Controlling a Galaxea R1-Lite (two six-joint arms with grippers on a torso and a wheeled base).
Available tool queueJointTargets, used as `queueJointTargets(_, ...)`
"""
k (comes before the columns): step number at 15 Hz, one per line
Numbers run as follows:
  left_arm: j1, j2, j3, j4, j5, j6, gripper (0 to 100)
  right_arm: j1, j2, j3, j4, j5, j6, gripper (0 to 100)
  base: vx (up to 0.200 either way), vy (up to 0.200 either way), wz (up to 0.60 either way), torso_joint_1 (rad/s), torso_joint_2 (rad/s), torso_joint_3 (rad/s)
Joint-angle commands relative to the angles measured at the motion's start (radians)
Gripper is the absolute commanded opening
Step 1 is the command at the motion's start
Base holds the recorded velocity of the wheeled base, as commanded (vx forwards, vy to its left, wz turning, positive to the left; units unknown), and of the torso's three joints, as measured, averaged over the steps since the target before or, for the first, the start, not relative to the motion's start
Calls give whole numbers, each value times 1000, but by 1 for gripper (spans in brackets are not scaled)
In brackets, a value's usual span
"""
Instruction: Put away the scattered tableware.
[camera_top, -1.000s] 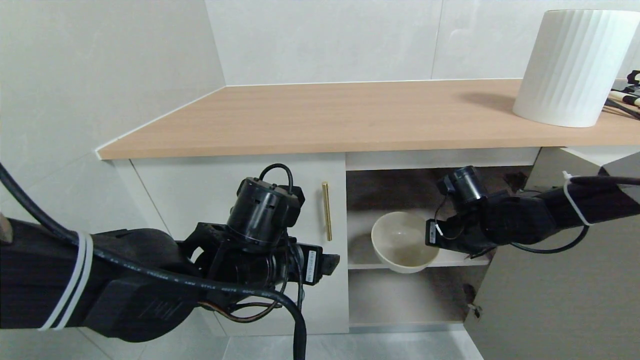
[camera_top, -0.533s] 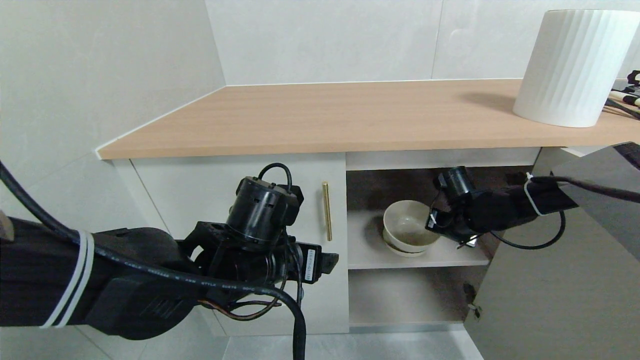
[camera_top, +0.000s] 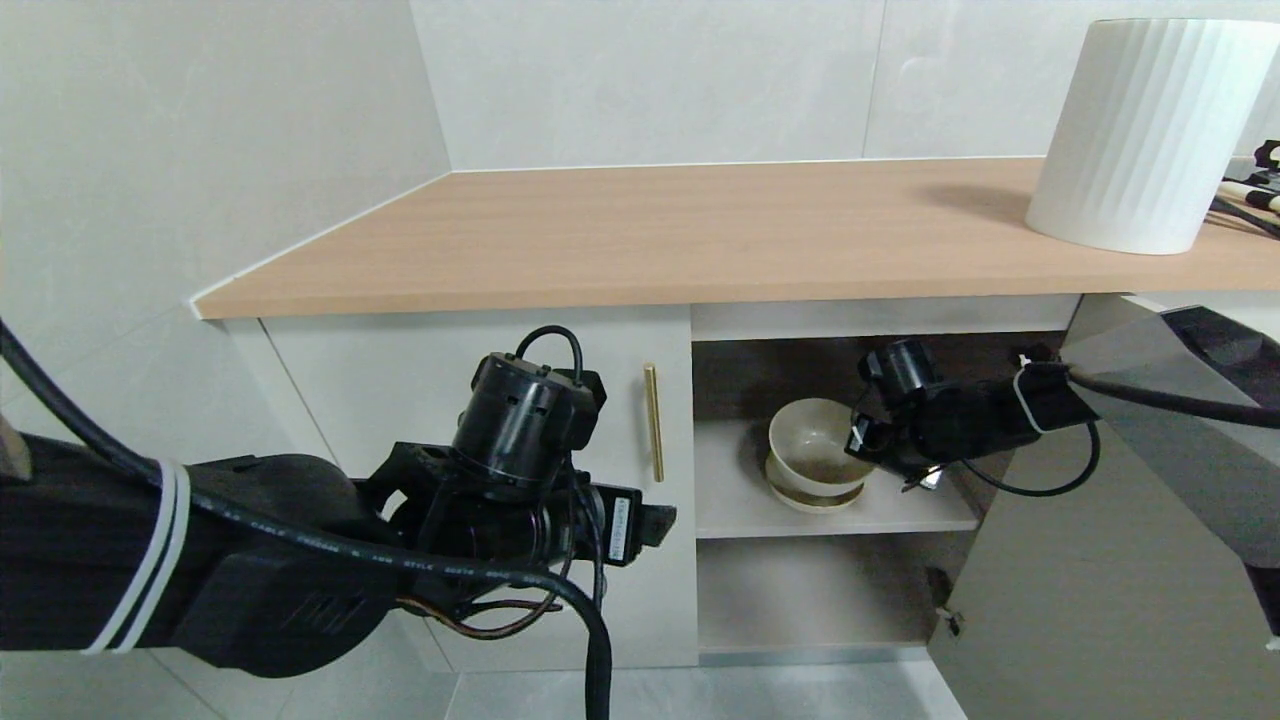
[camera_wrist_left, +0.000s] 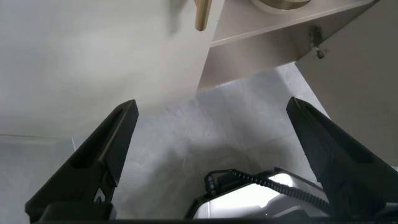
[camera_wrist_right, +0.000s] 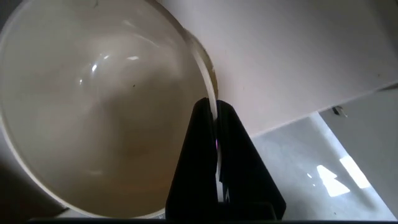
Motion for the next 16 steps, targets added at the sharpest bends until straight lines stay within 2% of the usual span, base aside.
queueJointTargets(1,1,1,0,-1,1,0,100,1,26,-17,1,-3,0,0,0,0,0,0,0,0)
queueJointTargets(7,3,-2,2,-1,2,-2,100,2,43,-25,-1,-15,-3,0,0,0,0,0,0,0)
queueJointTargets(8,3,-2,2,1,1,-2,100,4,48,-31,1,-15,-6,100,0,0,0,0,0,0)
queueJointTargets(13,14,-8,2,-1,1,-8,100,44,3,1,19,-15,-9,100,0,0,0,0,0,0)
queueJointTargets(16,31,-48,21,-1,2,-8,100,102,-155,135,57,-6,-9,100,0,0,0,0,0,0)
